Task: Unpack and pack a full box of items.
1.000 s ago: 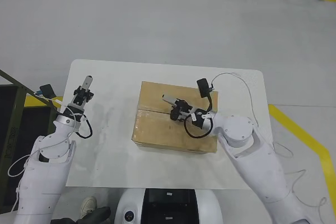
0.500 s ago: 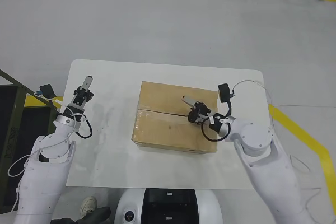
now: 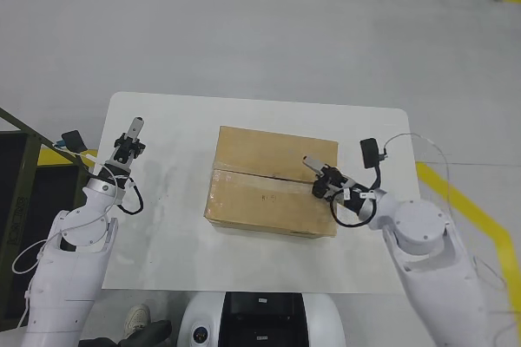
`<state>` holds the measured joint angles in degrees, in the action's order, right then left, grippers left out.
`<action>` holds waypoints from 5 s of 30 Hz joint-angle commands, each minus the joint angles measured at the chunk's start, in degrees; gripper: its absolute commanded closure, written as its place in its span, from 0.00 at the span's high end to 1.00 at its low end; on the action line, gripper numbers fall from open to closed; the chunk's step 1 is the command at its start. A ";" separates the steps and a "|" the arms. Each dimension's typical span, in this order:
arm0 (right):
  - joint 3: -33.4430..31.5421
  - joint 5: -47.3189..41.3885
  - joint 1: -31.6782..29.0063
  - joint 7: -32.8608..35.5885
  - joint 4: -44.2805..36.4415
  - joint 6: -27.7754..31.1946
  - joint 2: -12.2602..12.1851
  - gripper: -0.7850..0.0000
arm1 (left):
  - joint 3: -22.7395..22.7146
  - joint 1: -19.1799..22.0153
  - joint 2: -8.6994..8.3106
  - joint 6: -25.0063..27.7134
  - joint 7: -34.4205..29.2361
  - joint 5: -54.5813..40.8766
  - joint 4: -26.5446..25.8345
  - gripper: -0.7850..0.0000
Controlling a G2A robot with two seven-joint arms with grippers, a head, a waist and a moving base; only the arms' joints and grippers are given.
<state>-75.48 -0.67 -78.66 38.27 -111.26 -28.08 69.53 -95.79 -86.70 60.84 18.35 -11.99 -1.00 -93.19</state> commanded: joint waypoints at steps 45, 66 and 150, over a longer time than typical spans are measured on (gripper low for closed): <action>3.38 -8.22 2.93 -4.40 -2.21 7.72 -0.44 1.00 | 0.00 0.00 0.00 0.00 0.00 0.00 0.00 1.00; 31.64 -17.30 27.18 -11.93 18.56 16.36 7.93 1.00 | 0.00 0.00 0.00 0.00 0.00 0.00 0.00 1.00; 4.55 -5.46 1.66 -5.01 5.90 8.47 3.83 1.00 | 0.00 0.00 0.00 0.00 0.00 0.00 0.00 1.00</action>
<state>-70.28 -6.04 -76.43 33.49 -105.06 -19.81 73.47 -95.79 -86.70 60.84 18.35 -11.99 -1.00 -93.19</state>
